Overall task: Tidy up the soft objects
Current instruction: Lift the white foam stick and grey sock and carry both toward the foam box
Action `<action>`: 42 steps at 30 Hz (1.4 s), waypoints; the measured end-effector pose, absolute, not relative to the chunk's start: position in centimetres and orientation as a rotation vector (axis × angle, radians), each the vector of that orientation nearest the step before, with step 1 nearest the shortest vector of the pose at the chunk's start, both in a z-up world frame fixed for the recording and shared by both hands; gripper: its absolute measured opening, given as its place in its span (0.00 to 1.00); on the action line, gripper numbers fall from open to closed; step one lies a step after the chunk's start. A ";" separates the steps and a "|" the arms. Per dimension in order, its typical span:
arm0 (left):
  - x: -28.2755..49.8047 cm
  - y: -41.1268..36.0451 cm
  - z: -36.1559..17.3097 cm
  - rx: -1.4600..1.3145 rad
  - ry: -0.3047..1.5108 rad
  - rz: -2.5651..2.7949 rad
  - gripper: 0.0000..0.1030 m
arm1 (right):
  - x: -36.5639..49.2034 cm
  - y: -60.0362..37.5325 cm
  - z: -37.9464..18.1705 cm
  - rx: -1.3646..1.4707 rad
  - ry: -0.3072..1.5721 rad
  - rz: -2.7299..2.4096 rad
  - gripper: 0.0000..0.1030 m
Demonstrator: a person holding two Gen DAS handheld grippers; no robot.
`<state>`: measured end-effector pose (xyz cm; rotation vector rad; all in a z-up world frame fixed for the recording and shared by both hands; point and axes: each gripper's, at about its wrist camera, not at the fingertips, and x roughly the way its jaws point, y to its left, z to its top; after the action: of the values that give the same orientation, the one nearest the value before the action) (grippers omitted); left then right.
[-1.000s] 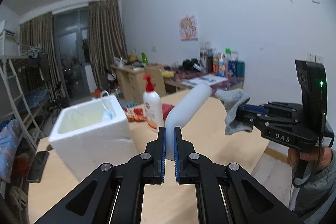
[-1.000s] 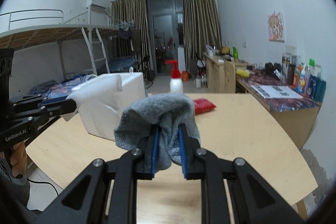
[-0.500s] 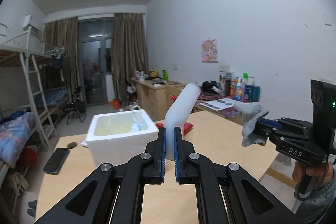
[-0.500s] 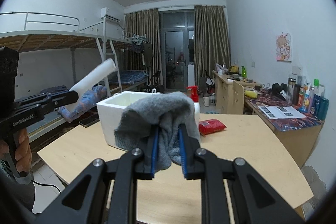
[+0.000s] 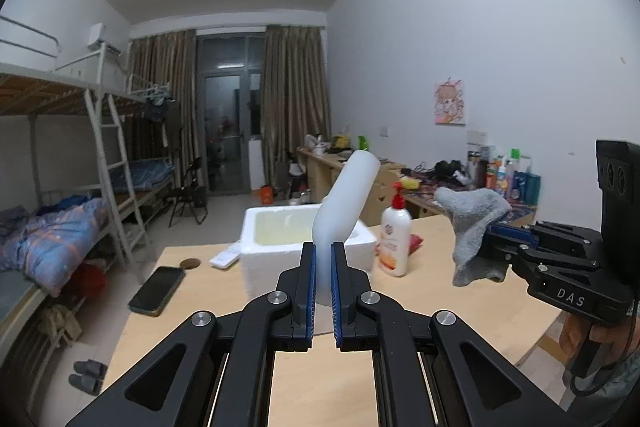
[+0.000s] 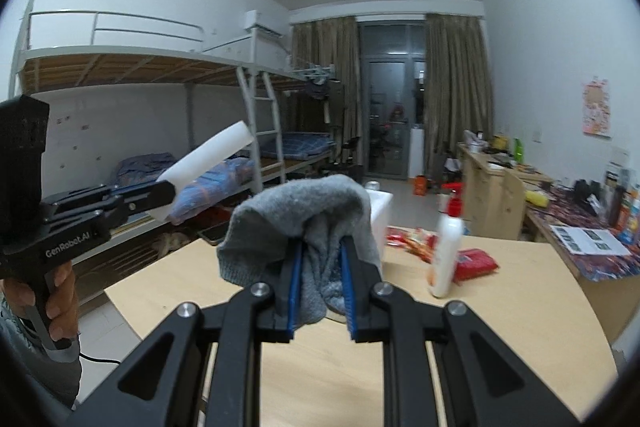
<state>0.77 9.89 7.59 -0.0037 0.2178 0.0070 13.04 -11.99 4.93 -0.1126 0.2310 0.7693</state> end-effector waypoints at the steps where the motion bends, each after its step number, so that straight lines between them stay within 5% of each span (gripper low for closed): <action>1: 0.9 10.2 7.5 -0.004 0.223 0.018 0.07 | 13.2 -11.3 4.9 -0.115 0.233 0.789 0.21; 42: 10.1 13.8 8.5 -0.056 0.313 0.036 0.07 | 19.0 -5.9 6.4 -0.146 0.284 0.843 0.21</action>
<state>10.07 13.80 8.54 -0.0557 0.3126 0.0364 18.99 -5.89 6.38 -0.1458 0.2842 0.8427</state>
